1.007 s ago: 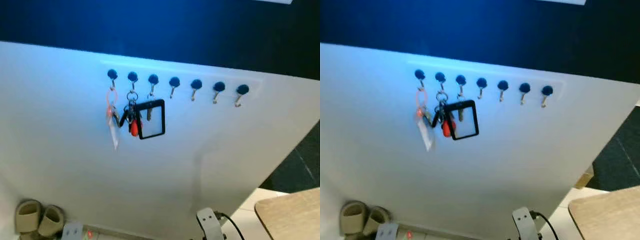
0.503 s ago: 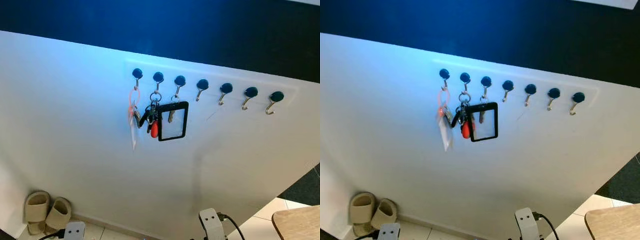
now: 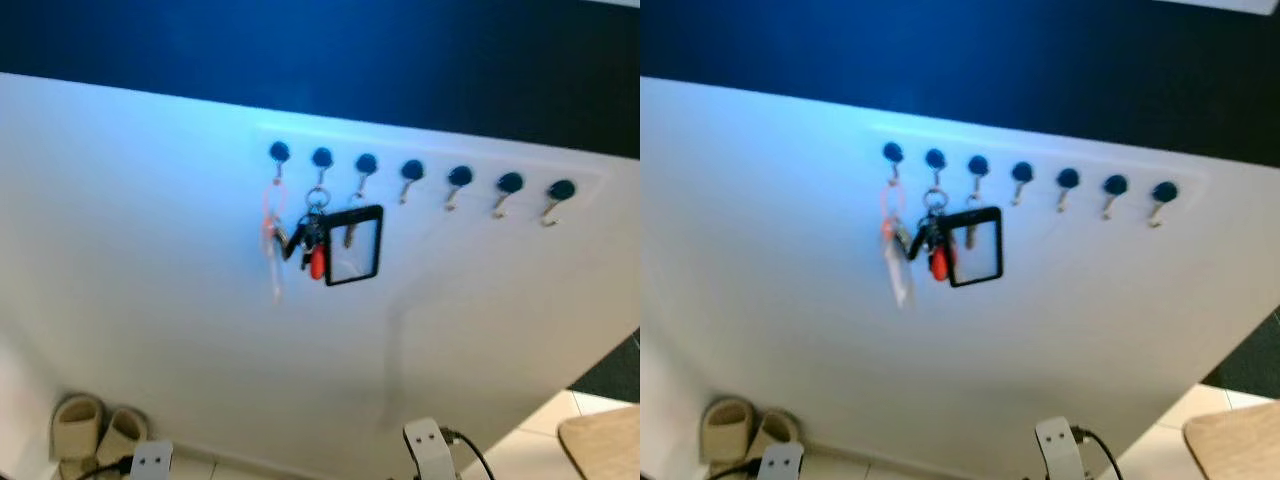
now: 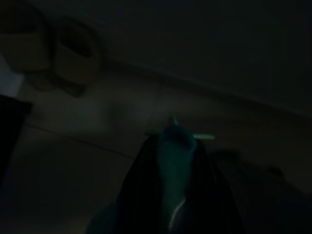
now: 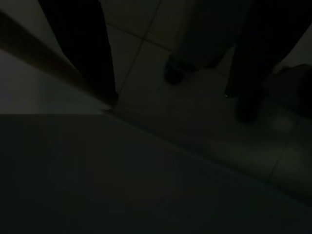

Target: Hang keys on a hook

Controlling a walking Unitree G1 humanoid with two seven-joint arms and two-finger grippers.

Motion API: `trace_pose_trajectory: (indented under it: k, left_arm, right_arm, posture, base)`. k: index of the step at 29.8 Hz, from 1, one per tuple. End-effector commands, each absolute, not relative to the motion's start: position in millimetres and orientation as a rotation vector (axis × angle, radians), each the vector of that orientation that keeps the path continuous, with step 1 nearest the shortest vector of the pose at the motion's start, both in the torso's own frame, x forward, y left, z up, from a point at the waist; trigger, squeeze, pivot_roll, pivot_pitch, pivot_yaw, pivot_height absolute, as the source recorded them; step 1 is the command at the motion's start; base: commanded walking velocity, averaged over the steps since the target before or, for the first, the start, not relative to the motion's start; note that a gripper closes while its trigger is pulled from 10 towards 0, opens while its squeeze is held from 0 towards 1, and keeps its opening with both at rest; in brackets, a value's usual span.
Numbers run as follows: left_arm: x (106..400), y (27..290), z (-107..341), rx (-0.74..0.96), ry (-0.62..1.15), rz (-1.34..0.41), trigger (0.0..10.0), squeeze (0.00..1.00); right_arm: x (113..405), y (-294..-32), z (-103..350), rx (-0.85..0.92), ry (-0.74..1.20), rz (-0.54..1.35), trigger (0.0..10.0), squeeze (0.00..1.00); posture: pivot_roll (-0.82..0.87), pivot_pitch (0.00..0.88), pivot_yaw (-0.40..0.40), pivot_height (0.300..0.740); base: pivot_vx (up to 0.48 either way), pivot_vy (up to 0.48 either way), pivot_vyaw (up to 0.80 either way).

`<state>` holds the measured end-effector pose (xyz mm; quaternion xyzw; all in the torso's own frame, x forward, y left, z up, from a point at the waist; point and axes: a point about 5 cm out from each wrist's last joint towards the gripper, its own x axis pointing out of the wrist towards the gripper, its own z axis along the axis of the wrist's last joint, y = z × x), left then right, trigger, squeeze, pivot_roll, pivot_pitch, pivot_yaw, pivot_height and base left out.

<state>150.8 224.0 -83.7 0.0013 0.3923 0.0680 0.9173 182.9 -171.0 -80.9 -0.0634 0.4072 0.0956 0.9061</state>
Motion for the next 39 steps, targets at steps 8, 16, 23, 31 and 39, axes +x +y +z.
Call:
trace_pose_trajectory:
  k: [8, 16, 23, 31, 39]
  left_arm:
    - [147, 222, -85, 0.020, 0.812, 0.122, 10.0, 0.00]
    - [150, 220, -83, 0.061, 0.790, 0.067, 10.0, 0.00]
    - [150, 214, -83, 0.089, 0.774, 0.018, 10.0, 0.00]
    - [150, 210, -83, 0.099, 0.764, 0.000, 10.0, 0.00]
    - [149, 211, -83, 0.098, 0.760, 0.013, 10.0, 0.00]
  right_arm:
    - [178, -174, -83, -0.123, 0.860, 0.181, 10.0, 0.00]
    - [177, -173, -84, -0.120, 0.862, 0.178, 10.0, 0.00]
    - [177, -173, -84, -0.118, 0.863, 0.177, 10.0, 0.00]
    - [176, -173, -84, -0.119, 0.866, 0.176, 10.0, 0.00]
    - [175, -172, -85, -0.111, 0.864, 0.183, 10.0, 0.00]
  posture:
    - [0.09, 0.033, -0.060, 0.740]
    - [0.09, 0.033, -0.058, 0.740]
    - [0.09, 0.033, -0.059, 0.740]
    - [0.09, 0.034, -0.059, 0.740]
    - [0.09, 0.035, -0.057, 0.740]
  base:
    - [0.000, 0.318, 0.00]
    - [0.000, 0.000, 0.00]
    - [0.000, -0.247, 0.00]
    - [0.000, -0.339, 0.00]
    - [0.000, 0.000, 0.00]
